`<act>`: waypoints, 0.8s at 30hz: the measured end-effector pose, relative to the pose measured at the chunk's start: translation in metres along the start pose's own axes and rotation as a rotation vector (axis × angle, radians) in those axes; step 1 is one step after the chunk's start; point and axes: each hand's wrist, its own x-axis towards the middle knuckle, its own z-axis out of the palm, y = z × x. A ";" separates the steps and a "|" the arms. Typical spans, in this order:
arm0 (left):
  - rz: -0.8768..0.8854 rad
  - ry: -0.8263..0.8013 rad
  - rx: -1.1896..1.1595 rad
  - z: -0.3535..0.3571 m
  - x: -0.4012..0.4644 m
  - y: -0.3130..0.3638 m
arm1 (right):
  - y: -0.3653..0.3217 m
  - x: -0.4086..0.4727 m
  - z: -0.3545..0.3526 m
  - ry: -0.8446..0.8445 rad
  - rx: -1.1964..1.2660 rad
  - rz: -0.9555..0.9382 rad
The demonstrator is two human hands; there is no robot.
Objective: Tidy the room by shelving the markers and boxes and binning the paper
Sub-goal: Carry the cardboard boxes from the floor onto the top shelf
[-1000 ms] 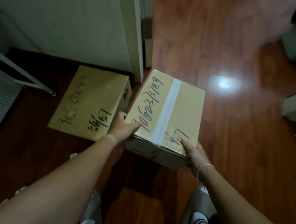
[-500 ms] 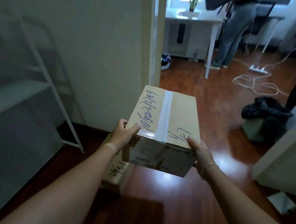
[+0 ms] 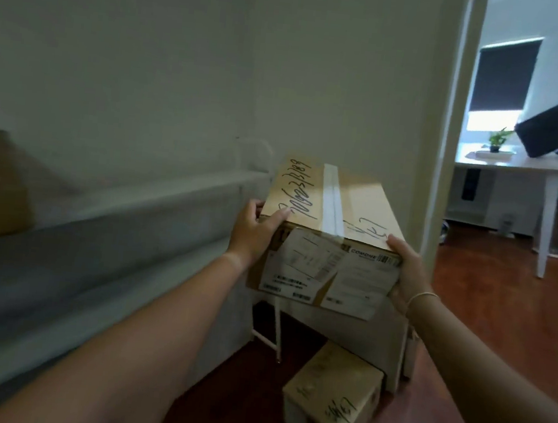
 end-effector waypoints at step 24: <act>0.055 0.346 0.275 -0.281 0.016 0.007 | 0.032 0.058 0.307 -0.510 -0.185 0.008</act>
